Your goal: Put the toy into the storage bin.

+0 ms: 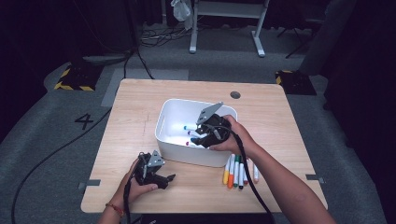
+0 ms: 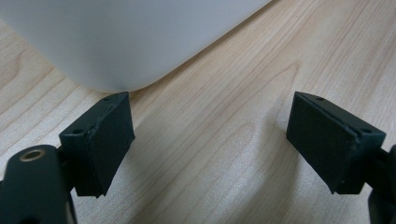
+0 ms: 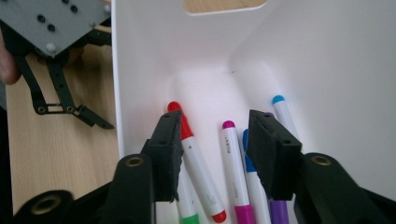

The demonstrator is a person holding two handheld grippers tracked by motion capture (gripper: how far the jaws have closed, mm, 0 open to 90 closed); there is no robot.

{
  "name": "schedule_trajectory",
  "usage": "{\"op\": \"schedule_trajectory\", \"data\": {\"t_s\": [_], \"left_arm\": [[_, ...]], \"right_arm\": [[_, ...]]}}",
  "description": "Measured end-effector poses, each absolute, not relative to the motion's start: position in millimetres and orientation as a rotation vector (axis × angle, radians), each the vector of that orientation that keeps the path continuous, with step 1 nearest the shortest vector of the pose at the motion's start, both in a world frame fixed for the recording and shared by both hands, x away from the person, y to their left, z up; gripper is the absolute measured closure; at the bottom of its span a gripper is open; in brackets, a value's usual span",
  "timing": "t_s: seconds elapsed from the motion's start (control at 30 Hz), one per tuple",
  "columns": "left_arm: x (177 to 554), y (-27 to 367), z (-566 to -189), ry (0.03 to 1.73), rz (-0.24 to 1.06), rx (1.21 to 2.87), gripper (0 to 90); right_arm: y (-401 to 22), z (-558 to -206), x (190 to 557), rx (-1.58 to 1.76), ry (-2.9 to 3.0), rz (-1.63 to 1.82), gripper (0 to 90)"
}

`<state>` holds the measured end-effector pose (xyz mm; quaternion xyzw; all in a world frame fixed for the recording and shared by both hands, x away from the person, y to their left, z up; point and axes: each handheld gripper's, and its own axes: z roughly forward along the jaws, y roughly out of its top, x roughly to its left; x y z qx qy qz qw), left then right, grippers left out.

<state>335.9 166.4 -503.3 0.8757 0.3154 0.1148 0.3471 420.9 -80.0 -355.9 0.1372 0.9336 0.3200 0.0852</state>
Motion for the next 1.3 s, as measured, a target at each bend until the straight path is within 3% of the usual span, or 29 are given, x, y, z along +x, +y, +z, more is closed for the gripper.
{"op": "schedule_trajectory", "data": {"t_s": [0.43,0.8,1.0,1.3], "left_arm": [[335.8,166.4,-503.2,0.818,0.299,2.272,15.0],[335.8,166.4,-503.2,0.818,0.298,2.272,15.0],[335.8,166.4,-503.2,0.818,0.298,2.271,15.0],[335.8,166.4,-503.2,0.819,0.298,2.271,15.0]], "right_arm": [[-139.6,-326.3,405.4,0.484,2.491,1.144,39.2],[-214.6,-331.0,386.3,0.590,2.357,1.207,30.1],[-252.2,-350.6,370.8,0.631,2.316,1.182,27.9],[-282.7,-411.6,373.9,0.863,2.367,1.057,30.0]]}}
